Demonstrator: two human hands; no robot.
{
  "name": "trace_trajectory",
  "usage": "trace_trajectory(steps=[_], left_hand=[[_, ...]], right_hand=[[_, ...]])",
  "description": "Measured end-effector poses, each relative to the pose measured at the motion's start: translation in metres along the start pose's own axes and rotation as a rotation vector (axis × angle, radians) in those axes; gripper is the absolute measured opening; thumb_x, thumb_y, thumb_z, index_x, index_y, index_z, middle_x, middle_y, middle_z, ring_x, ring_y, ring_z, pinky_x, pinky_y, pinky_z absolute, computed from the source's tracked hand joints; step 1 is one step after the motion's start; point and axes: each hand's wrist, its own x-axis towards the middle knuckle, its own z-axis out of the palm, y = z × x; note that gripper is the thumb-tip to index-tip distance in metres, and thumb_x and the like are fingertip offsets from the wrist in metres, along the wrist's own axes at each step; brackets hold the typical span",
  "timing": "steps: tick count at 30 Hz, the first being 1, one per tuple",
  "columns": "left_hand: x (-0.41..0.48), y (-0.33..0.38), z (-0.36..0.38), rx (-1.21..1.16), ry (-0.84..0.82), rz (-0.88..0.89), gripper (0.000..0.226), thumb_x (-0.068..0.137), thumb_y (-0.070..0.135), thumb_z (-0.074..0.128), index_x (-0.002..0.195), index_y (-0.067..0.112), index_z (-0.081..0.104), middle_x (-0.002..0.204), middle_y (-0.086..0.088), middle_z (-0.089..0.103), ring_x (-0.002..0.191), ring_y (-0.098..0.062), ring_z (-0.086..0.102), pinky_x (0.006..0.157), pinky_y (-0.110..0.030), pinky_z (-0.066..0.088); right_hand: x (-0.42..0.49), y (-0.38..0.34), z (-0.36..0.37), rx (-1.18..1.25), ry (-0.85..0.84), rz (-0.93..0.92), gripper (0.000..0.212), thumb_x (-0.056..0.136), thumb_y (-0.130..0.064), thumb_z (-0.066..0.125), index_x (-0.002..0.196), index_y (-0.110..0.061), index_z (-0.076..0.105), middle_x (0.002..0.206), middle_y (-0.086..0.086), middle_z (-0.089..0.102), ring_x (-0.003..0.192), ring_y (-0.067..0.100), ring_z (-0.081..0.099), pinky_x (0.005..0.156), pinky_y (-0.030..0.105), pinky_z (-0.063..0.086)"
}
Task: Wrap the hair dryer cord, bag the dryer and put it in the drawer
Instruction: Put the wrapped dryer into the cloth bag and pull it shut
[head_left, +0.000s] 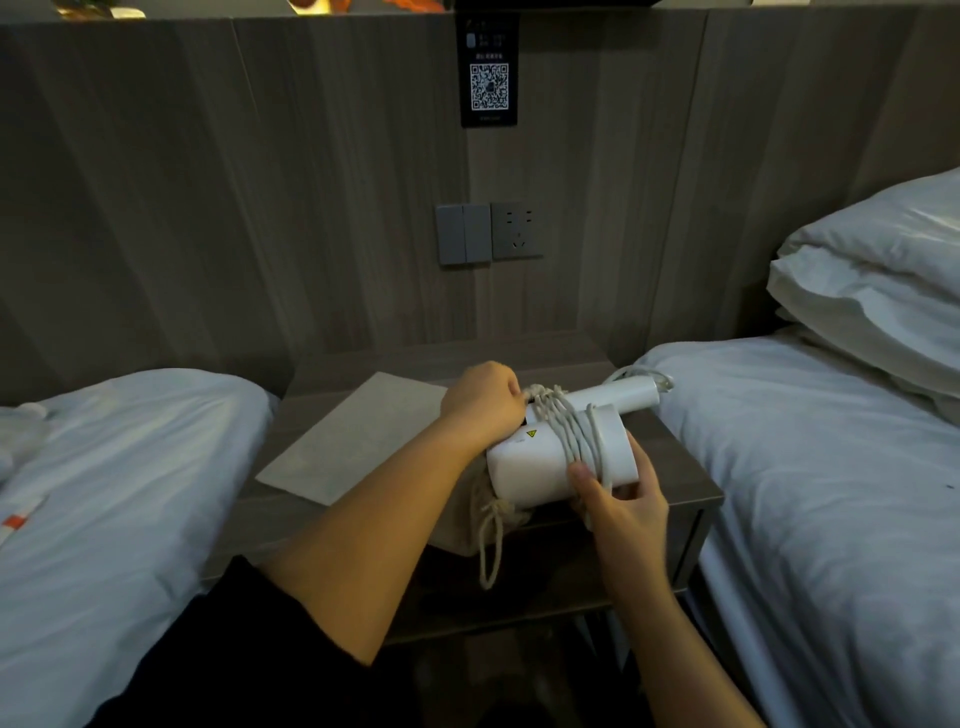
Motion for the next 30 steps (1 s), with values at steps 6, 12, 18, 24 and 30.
trace_trajectory(steps=[6,12,18,24,30], left_hand=[[-0.006,0.0,0.004,-0.154,0.051,0.086,0.016,0.09,0.021,0.054,0.083,0.011,0.064,0.073,0.005,0.057,0.073,-0.016,0.055,0.062,-0.027,0.041],[-0.012,0.006,-0.002,-0.192,-0.023,0.108,0.015,0.092,0.022,0.053,0.083,0.015,0.062,0.072,0.005,0.057,0.064,-0.007,0.055,0.056,-0.023,0.04],[-0.03,-0.016,-0.011,0.068,0.026,-0.022,0.007,0.087,0.025,0.053,0.087,0.021,0.058,0.095,-0.001,0.063,0.088,-0.022,0.058,0.074,-0.034,0.048],[-0.054,-0.033,-0.012,0.222,-0.219,-0.238,0.025,0.085,0.03,0.057,0.097,0.01,0.065,0.09,-0.008,0.06,0.081,-0.023,0.055,0.069,-0.03,0.043],[-0.056,-0.038,-0.006,-0.136,-0.251,-0.328,0.019,0.089,0.017,0.052,0.088,0.005,0.066,0.081,-0.015,0.063,0.074,-0.029,0.06,0.073,-0.036,0.052]], right_hand=[[0.002,0.0,-0.001,-0.006,-0.016,-0.024,0.062,0.076,-0.003,0.072,0.133,-0.014,0.05,0.115,0.003,0.066,0.1,0.012,0.066,0.075,0.021,0.057],[0.0,0.003,0.006,-0.046,0.067,-0.05,0.064,0.074,-0.012,0.077,0.133,-0.015,0.051,0.115,0.003,0.067,0.101,0.012,0.066,0.086,0.032,0.057],[0.004,0.004,0.011,-0.065,0.073,-0.025,0.063,0.074,-0.018,0.077,0.132,-0.017,0.052,0.116,0.002,0.067,0.102,0.011,0.066,0.087,0.032,0.056],[0.0,0.002,0.016,-0.055,0.094,-0.041,0.064,0.075,-0.016,0.076,0.134,-0.016,0.05,0.118,0.0,0.066,0.1,0.005,0.065,0.077,0.013,0.054],[-0.001,0.003,0.018,-0.063,0.113,-0.034,0.066,0.074,-0.018,0.077,0.135,-0.017,0.049,0.118,0.0,0.066,0.1,0.005,0.065,0.08,0.017,0.055]])
